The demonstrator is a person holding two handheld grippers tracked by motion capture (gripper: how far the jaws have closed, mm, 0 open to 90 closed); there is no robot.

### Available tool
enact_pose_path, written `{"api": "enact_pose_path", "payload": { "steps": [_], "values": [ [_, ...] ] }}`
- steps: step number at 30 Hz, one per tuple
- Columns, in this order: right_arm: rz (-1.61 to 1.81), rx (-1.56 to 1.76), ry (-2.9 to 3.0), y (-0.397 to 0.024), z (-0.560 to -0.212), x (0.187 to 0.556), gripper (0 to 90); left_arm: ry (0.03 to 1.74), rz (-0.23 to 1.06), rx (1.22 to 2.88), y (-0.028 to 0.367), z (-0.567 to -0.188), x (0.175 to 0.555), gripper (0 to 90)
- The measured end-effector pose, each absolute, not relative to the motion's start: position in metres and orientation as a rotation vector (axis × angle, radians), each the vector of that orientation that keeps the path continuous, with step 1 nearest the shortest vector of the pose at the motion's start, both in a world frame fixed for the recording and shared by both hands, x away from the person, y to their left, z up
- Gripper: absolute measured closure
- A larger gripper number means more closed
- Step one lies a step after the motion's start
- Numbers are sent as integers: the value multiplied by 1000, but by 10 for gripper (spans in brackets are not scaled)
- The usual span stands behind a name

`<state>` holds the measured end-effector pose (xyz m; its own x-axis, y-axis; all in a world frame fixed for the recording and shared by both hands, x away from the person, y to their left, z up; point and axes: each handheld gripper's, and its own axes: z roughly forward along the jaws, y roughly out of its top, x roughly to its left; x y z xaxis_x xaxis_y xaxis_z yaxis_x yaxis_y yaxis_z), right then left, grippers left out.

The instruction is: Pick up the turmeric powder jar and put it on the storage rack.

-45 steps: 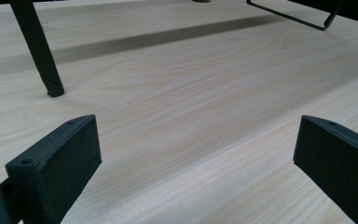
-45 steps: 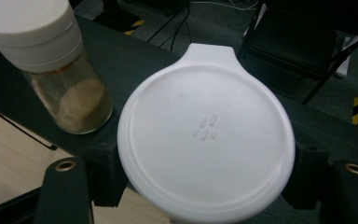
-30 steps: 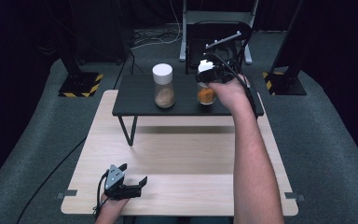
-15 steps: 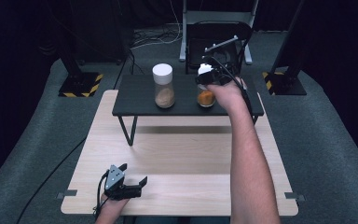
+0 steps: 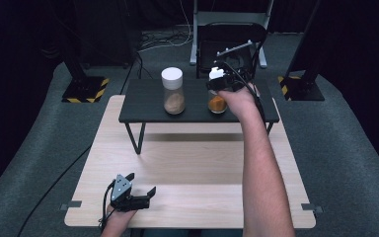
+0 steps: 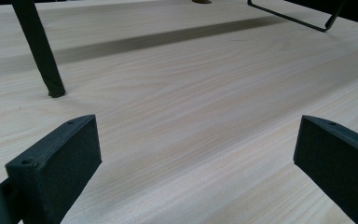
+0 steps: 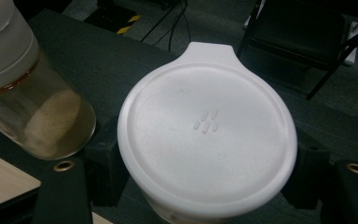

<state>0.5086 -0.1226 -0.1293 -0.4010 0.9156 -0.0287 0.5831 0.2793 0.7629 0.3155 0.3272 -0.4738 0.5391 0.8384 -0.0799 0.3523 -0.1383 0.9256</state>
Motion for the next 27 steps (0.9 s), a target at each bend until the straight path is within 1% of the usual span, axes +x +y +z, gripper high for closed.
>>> {"api": "enact_pose_path", "payload": {
  "steps": [4, 8, 10, 12, 14, 20, 27],
  "values": [
    [943, 1338, 2093, -125, -133, 509, 288, 1007, 574, 1721, 327, -474, 316, 1],
    [960, 1337, 2082, -127, -142, 509, 248, 1006, 574, 1724, 327, -474, 316, 1],
    [982, 1335, 2079, -130, -147, 509, 175, 1007, 575, 1723, 327, -474, 316, 1],
    [1015, 1350, 2063, -134, -151, 509, 60, 1002, 580, 1725, 327, -474, 316, 1],
    [1056, 1362, 2053, -140, -154, 507, 6, 1001, 580, 1729, 326, -473, 316, 1],
    [1073, 1342, 1994, -142, -155, 489, 0, 999, 582, 1729, 326, -474, 316, 1],
    [1136, 1304, 1948, -162, -152, 462, 0, 1003, 580, 1728, 326, -473, 316, 1]
  ]
}}
